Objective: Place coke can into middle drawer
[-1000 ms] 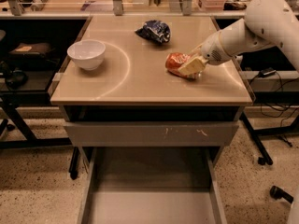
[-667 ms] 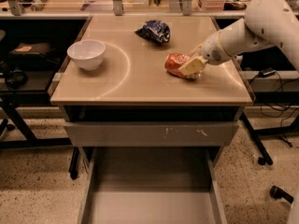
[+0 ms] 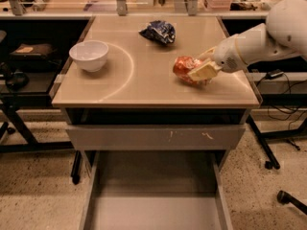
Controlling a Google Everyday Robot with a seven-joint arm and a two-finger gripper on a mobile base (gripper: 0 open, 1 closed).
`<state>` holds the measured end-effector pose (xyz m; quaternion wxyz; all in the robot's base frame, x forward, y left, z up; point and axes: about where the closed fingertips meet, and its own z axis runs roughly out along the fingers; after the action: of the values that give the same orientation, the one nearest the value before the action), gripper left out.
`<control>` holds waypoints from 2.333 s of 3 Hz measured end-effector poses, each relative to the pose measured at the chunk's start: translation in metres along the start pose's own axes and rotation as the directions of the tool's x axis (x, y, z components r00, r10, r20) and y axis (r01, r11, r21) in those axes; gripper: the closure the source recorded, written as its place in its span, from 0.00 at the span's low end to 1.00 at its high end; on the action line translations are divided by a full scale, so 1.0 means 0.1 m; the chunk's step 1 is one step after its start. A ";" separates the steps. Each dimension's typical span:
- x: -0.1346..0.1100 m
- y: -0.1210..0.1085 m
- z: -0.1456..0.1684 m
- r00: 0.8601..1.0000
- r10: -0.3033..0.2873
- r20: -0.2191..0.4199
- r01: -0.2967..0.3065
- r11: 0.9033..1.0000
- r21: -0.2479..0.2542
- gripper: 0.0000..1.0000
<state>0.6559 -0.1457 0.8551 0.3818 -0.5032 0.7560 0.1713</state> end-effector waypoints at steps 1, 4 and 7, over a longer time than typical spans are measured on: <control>0.09 0.49 -0.48 0.997 -0.034 0.063 0.033 0.999 0.024 1.00; 1.19 1.99 -0.99 0.998 0.022 0.051 -0.024 0.999 0.029 1.00; 1.89 2.37 -0.07 0.996 0.087 -0.005 -0.087 0.995 -0.057 1.00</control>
Offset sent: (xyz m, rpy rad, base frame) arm -0.2325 -0.0850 0.0137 0.0556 -0.1509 -0.0425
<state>0.4039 -0.1662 0.6879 0.3586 -0.4808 0.7724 0.2086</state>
